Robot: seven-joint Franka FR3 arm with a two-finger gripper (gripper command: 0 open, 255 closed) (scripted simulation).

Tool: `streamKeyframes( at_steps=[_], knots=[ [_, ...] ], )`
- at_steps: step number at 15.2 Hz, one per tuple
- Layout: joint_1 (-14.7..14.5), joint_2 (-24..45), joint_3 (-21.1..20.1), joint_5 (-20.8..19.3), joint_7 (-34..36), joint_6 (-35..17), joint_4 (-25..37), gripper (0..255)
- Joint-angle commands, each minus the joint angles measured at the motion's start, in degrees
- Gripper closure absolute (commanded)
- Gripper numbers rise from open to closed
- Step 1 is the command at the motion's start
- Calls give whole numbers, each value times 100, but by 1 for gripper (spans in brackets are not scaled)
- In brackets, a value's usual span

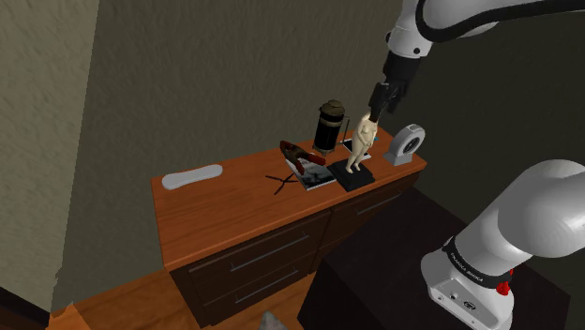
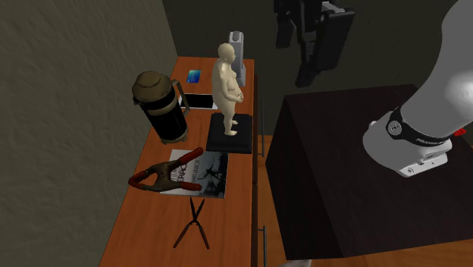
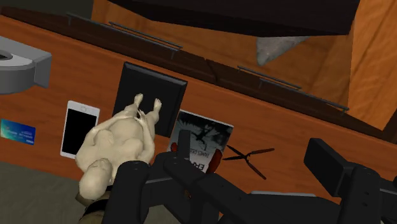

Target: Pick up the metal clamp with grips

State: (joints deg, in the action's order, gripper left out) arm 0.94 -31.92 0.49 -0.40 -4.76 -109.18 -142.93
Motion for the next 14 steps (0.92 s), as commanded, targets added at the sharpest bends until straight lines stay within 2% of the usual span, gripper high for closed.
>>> streamKeyframes(
  at_steps=[1,7,14],
  knots=[
    [-7,374,53,-44,-164,-433,-28,0],
    [-27,1645,187,-126,-630,-1553,175,0],
    [-40,3244,265,-122,-1163,-2594,797,0]
  ],
)
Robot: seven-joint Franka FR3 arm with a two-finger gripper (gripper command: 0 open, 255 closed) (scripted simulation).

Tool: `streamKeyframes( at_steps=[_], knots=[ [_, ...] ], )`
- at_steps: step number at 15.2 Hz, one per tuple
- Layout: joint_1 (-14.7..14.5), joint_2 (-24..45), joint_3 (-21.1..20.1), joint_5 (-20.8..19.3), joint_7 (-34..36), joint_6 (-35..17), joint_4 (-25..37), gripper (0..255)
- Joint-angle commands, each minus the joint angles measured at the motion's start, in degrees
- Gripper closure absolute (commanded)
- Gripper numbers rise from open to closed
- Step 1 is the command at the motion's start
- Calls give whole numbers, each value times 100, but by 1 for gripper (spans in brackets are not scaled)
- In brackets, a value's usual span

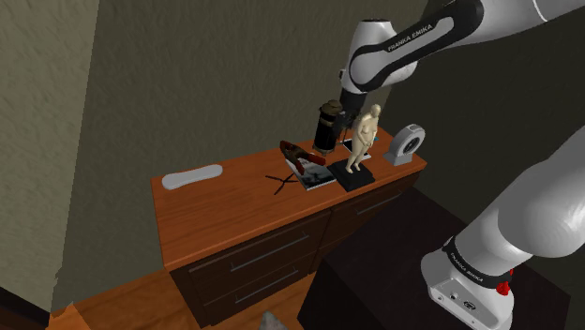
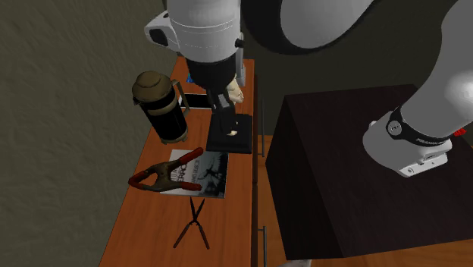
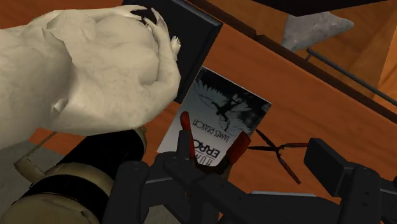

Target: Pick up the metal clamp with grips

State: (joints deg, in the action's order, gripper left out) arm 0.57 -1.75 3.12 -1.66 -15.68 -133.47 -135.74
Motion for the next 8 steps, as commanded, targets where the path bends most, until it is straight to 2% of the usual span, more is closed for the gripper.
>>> streamKeyframes(
  at_steps=[1,8],
  knots=[
    [-2,458,4,10,-145,-285,197,0],
    [49,2060,-51,42,-620,-908,1243,0]
  ],
)
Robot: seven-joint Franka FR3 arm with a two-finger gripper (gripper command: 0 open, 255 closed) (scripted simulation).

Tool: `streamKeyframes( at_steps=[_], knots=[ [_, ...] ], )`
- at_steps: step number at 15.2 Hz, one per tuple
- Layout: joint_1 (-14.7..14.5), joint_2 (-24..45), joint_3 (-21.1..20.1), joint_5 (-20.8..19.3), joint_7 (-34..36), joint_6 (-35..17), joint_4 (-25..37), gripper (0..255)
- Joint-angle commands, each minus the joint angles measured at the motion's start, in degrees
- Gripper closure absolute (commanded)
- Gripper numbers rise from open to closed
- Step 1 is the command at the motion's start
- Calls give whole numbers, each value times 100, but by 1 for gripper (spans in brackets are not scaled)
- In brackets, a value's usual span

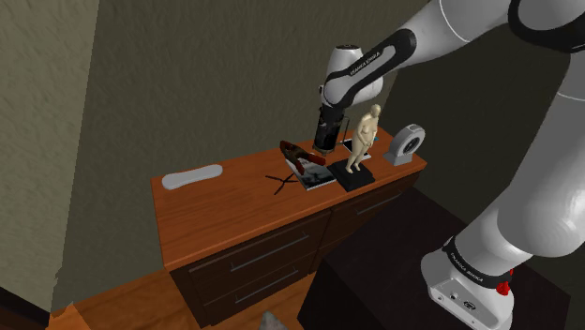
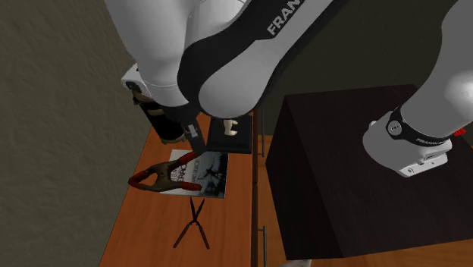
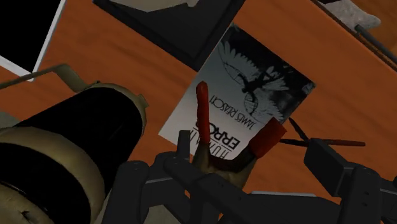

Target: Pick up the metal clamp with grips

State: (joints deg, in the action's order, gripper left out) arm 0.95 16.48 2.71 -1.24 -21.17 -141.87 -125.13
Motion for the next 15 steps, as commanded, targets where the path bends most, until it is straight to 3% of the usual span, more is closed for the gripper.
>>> streamKeyframes(
  at_steps=[1,8,15],
  knots=[
    [21,463,-25,-1,-130,-126,360,0],
    [74,1944,-122,-60,-470,-318,1712,0],
    [77,2395,-123,-61,-458,-650,1831,0]
  ],
)
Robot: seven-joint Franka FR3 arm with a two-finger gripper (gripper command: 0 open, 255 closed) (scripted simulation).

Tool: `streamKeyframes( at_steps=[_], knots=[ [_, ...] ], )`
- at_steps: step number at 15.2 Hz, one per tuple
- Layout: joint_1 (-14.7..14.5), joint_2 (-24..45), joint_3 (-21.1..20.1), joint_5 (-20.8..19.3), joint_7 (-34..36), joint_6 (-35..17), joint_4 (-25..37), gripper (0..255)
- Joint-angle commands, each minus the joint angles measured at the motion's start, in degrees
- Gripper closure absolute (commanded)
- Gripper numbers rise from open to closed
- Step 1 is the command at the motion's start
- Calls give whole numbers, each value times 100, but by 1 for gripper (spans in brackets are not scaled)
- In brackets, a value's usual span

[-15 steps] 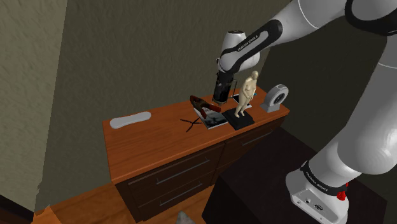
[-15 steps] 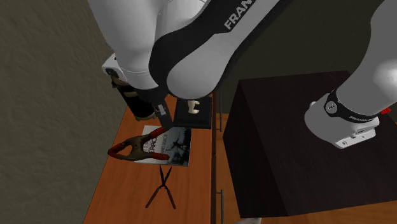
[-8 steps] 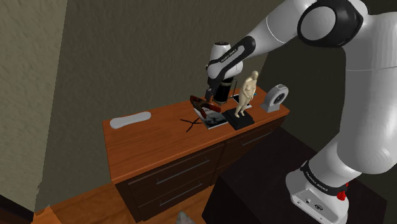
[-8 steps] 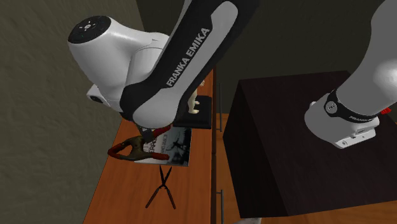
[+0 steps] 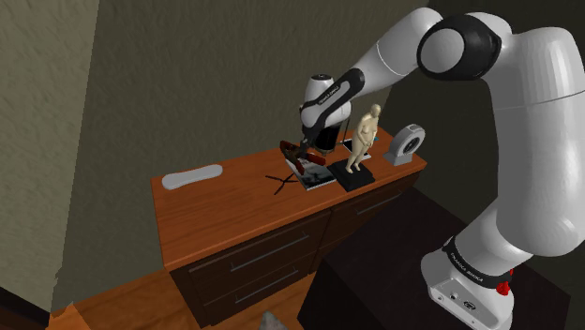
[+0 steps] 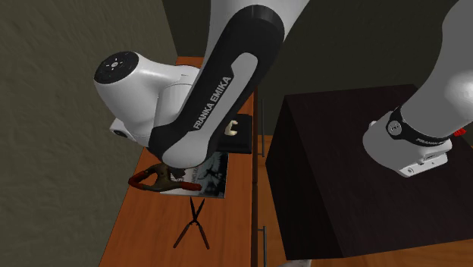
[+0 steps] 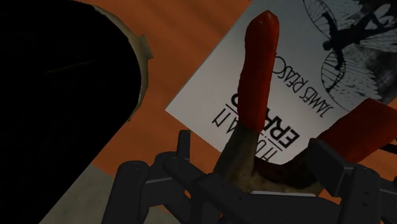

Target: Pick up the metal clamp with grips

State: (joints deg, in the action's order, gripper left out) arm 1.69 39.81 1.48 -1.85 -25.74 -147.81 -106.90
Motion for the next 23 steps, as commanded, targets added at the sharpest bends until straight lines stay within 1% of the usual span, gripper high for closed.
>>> streamKeyframes(
  at_steps=[1,2,3,12,23],
  knots=[
    [3,100,0,0,0,-81,22,0],
    [3,101,0,0,0,-80,23,0],
    [10,98,1,0,-7,-78,22,255],
    [3,101,0,0,0,-80,23,255],
    [-1,-600,2,1,-19,449,-148,255]
  ],
)
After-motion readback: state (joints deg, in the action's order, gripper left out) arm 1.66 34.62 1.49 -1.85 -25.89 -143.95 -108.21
